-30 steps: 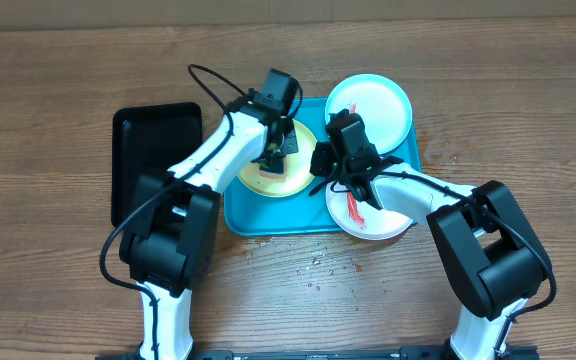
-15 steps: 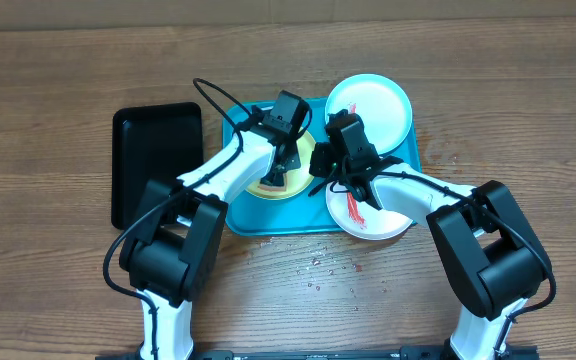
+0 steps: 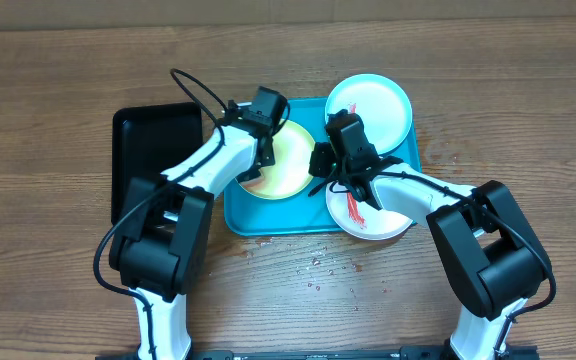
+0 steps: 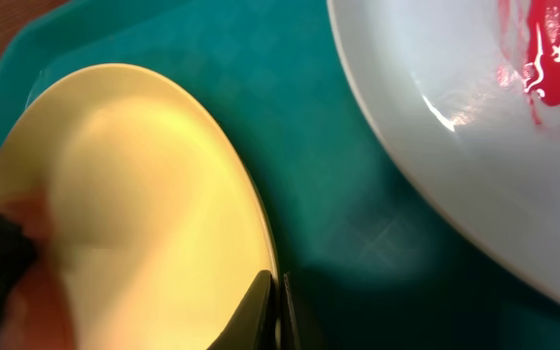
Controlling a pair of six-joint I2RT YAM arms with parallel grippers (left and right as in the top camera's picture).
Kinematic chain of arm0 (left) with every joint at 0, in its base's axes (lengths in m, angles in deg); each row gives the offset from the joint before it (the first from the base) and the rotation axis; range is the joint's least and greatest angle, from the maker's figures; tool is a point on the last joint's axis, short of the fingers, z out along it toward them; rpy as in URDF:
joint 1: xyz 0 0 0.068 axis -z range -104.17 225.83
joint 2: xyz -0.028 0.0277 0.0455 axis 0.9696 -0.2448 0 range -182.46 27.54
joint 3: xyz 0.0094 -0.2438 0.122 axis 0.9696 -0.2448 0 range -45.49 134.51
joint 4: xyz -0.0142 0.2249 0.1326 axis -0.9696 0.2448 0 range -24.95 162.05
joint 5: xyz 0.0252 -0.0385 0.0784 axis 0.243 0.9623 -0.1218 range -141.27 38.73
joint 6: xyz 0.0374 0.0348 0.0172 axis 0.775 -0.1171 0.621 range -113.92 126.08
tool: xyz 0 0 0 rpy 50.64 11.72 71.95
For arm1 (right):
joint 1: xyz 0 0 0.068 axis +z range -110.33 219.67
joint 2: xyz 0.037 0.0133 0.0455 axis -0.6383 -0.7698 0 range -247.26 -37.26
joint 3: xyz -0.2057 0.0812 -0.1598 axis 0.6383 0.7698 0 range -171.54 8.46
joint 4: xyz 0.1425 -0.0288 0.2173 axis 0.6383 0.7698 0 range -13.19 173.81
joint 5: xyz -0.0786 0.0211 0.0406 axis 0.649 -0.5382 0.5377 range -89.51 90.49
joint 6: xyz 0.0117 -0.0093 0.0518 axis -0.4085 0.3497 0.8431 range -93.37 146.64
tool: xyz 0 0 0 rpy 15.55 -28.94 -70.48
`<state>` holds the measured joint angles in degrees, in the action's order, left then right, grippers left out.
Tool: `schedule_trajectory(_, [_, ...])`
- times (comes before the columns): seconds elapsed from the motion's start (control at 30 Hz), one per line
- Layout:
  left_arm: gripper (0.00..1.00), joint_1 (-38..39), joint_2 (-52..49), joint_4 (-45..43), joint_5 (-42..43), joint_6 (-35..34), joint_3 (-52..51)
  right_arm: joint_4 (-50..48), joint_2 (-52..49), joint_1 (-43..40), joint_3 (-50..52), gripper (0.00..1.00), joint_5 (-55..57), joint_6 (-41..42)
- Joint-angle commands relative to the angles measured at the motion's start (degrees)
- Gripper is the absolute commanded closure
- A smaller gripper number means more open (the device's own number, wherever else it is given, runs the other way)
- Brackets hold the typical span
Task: Clean dirty plates on tray and stack at the side
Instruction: 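Scrub the yellow plate with the sponge while the right gripper holds it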
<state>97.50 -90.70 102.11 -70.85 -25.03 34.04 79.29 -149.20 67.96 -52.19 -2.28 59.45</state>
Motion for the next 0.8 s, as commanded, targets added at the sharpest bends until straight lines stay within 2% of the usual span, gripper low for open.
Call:
schedule_trajectory(0.0, [0.96,-1.46,-0.44,1.42,-4.61,3.85,-0.90,0.20,-0.59,-0.17,-0.61,0.96,1.46,0.26])
schedule_trajectory(0.13, [0.96,-1.14,-0.22,3.52,-1.31,4.20,2.34,0.20,-0.59,-0.17,-0.61,0.96,1.46,0.26])
schedule_trajectory(0.27, [0.96,-0.68,0.94,3.56,10.12,5.42,5.99,0.20,-0.59,-0.17,-0.61,0.96,1.46,0.26])
schedule_trajectory(0.4, [0.96,-0.55,2.62,3.06,17.05,5.35,8.26,0.22,-0.59,-0.17,-0.61,0.96,1.46,0.26])
schedule_trajectory(0.77, [0.96,0.26,3.19,2.51,19.28,1.46,6.86,0.13,-0.59,-0.17,-0.61,0.96,1.46,0.26])
